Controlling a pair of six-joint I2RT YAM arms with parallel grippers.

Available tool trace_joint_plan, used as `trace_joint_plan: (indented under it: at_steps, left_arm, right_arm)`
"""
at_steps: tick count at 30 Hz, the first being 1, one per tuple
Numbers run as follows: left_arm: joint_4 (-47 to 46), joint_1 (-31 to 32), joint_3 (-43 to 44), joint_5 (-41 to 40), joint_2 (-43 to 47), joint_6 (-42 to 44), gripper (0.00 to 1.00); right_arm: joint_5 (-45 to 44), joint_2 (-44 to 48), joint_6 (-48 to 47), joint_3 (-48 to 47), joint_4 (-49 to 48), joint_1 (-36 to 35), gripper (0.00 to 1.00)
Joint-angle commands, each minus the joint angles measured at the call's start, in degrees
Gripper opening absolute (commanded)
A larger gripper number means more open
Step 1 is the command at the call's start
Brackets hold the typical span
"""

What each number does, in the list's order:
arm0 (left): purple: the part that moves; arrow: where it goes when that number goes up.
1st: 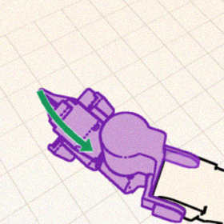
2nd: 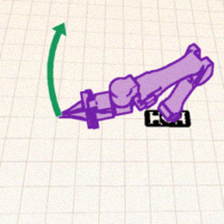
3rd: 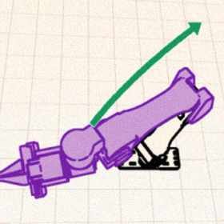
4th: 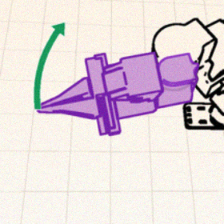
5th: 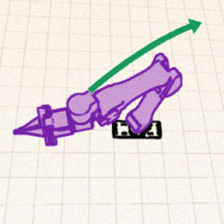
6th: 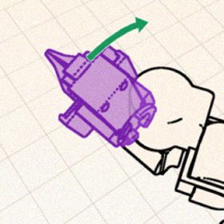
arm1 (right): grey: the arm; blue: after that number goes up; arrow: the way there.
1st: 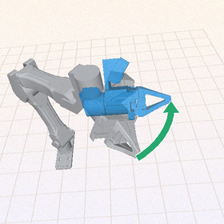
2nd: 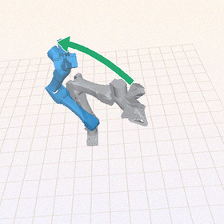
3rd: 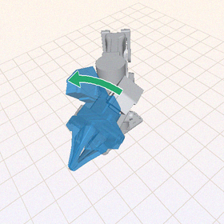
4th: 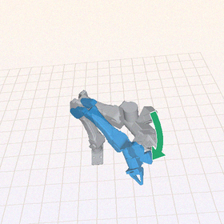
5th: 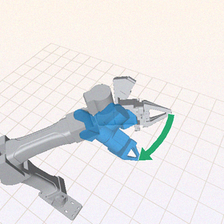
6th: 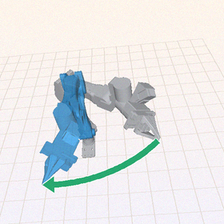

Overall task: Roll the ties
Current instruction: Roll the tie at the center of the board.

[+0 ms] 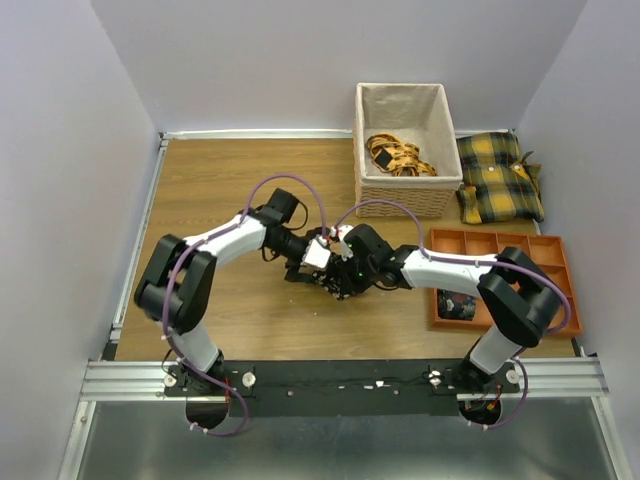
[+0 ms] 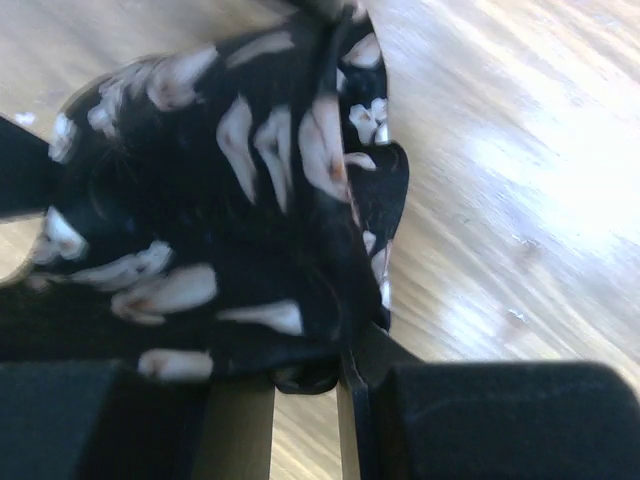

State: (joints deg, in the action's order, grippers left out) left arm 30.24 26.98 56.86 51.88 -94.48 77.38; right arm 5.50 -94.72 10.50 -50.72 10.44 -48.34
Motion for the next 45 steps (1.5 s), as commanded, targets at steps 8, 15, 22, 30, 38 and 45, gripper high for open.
trace_joint_plan:
  at_steps: [8, 15, 22, 30, 38, 45]
  left_arm:
    - [13.5, 3.3, 10.6, 9.7, -10.7, 9.6, 0.99]
    - [8.5, 6.1, 11.0, 13.0, -12.8, -0.8, 0.99]
    - [-4.7, 5.8, 8.0, 10.5, -13.0, -15.8, 0.99]
    - [-3.7, 5.5, 6.9, 14.0, -12.1, -14.6, 0.70]
    - [-8.0, 5.7, 5.3, 14.1, -11.3, -20.8, 0.65]
    - [-20.3, 2.0, 1.2, 19.0, -7.4, -29.3, 0.70]
  right_arm:
    - [-5.1, 2.1, -0.7, 6.1, -3.8, -1.3, 0.15]
    - [-8.3, 4.3, -0.5, 8.7, -9.8, -1.5, 0.14]
    - [-9.9, 8.1, -2.9, 13.6, -18.3, -2.9, 0.14]
    - [-10.6, 13.9, -5.7, 19.5, -26.0, -5.5, 0.14]
    - [-10.3, 15.8, -6.5, 20.7, -28.2, -5.5, 0.14]
    - [-9.8, 17.5, -4.6, 24.2, -30.6, -5.5, 0.14]
